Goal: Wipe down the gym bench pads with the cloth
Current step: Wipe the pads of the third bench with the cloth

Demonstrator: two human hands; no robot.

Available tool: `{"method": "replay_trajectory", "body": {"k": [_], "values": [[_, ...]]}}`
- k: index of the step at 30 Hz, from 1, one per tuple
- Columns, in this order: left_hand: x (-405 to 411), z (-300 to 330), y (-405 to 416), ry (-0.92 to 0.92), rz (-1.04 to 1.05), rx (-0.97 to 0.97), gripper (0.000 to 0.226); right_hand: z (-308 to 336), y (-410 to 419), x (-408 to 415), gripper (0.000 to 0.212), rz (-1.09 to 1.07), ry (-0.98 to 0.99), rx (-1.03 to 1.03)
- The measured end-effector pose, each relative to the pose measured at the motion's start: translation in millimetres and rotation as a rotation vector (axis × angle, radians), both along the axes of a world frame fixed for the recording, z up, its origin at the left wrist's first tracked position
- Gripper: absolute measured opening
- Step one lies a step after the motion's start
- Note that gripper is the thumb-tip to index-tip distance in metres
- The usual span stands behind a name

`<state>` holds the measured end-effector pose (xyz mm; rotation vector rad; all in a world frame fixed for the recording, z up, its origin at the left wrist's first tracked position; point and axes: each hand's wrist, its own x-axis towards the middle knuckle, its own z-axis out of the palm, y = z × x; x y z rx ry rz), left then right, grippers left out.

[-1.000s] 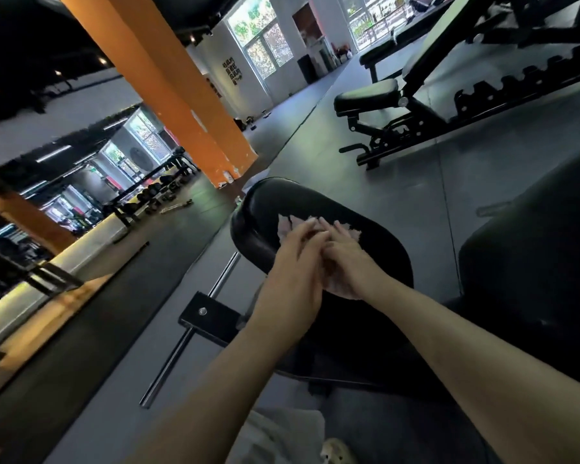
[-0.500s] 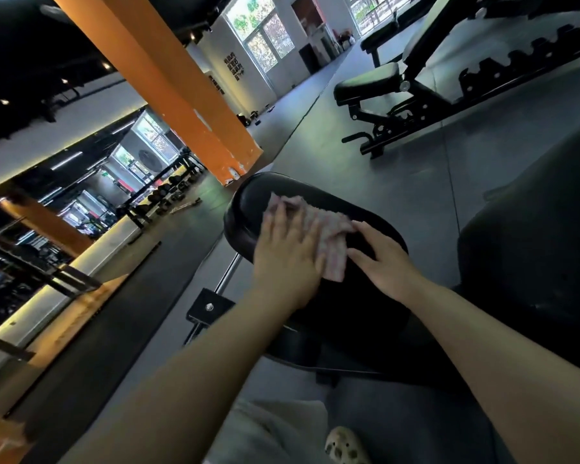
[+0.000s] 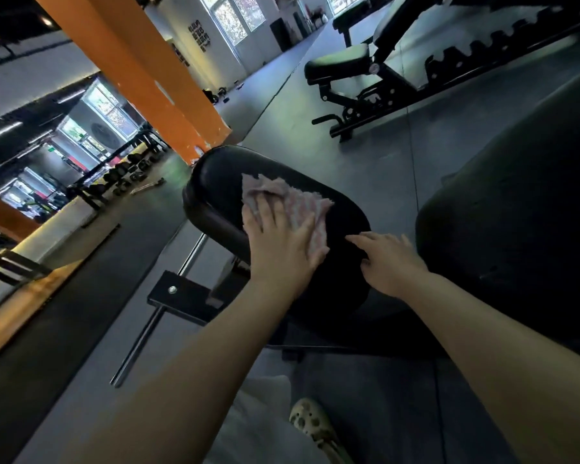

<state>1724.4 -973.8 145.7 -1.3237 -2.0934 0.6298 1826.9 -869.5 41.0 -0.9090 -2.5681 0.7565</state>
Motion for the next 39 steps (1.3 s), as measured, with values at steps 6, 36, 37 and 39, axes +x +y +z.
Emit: {"method": "replay_trajectory", "body": {"k": [6, 36, 37, 39], "values": [[35, -59, -15, -0.105, -0.204, -0.229, 0.055, 5, -1, 36, 0.043, -0.101, -0.610, 0.309], [1, -13, -42, 0.036, -0.338, -0.422, 0.057, 11, -6, 74, 0.037, -0.118, -0.747, 0.432], [-2, -4, -41, 0.034, -0.367, -0.347, 0.058, 11, -5, 76, 0.036, -0.113, -0.737, 0.428], [0, 5, -39, 0.066, -0.357, -0.286, 0.062, 11, -5, 77, 0.036, -0.107, -0.727, 0.423]]}}
